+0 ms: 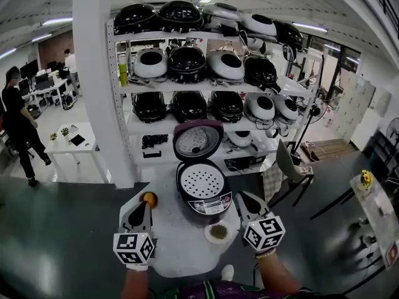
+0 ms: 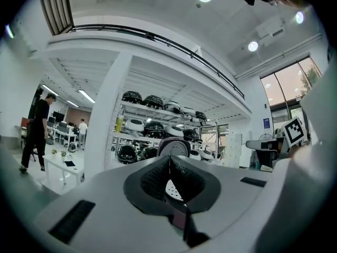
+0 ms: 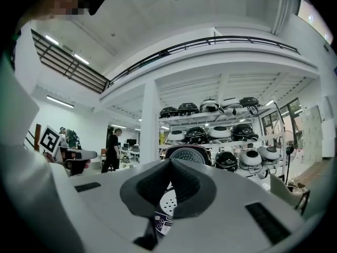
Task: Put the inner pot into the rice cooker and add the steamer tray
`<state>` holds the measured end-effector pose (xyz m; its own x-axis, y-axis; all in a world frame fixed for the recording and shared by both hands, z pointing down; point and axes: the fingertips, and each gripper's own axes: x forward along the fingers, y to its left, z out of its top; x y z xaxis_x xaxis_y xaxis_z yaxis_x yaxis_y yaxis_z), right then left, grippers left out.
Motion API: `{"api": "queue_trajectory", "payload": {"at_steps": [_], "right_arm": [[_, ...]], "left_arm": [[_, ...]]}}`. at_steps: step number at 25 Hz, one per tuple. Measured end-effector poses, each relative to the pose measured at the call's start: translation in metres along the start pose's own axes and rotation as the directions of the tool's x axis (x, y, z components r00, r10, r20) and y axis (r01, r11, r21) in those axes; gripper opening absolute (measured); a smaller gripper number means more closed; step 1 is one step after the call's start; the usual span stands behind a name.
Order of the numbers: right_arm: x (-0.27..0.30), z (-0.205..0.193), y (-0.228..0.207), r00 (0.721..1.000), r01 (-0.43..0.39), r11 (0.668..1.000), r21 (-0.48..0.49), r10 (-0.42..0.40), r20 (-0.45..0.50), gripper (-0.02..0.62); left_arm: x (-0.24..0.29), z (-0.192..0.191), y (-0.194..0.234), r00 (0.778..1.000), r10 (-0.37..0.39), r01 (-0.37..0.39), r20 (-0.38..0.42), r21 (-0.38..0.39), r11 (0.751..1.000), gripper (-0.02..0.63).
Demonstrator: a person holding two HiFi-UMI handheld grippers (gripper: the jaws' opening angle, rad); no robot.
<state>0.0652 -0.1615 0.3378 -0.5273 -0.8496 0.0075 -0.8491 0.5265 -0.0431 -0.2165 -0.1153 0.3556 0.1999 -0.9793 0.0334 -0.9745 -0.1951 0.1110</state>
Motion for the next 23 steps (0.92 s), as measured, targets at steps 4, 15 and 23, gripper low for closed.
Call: {"api": "queue_trajectory", "payload": {"at_steps": [4, 15, 23], "right_arm": [[0.001, 0.0, -0.002, 1.0, 0.0, 1.0, 0.019, 0.0, -0.001, 0.005], [0.002, 0.001, -0.001, 1.0, 0.012, 0.999, 0.032, -0.012, 0.002, 0.005], [0.002, -0.002, 0.005, 1.0, 0.008, 1.0, 0.03, -0.008, -0.012, 0.005]], "left_arm": [[0.001, -0.003, 0.0, 1.0, -0.003, 0.003, -0.006, -0.001, 1.0, 0.023], [-0.009, -0.005, 0.007, 1.0, 0.007, -0.006, -0.018, 0.002, 1.0, 0.023], [-0.017, -0.004, 0.009, 1.0, 0.009, -0.009, -0.011, 0.004, 1.0, 0.023]]}}
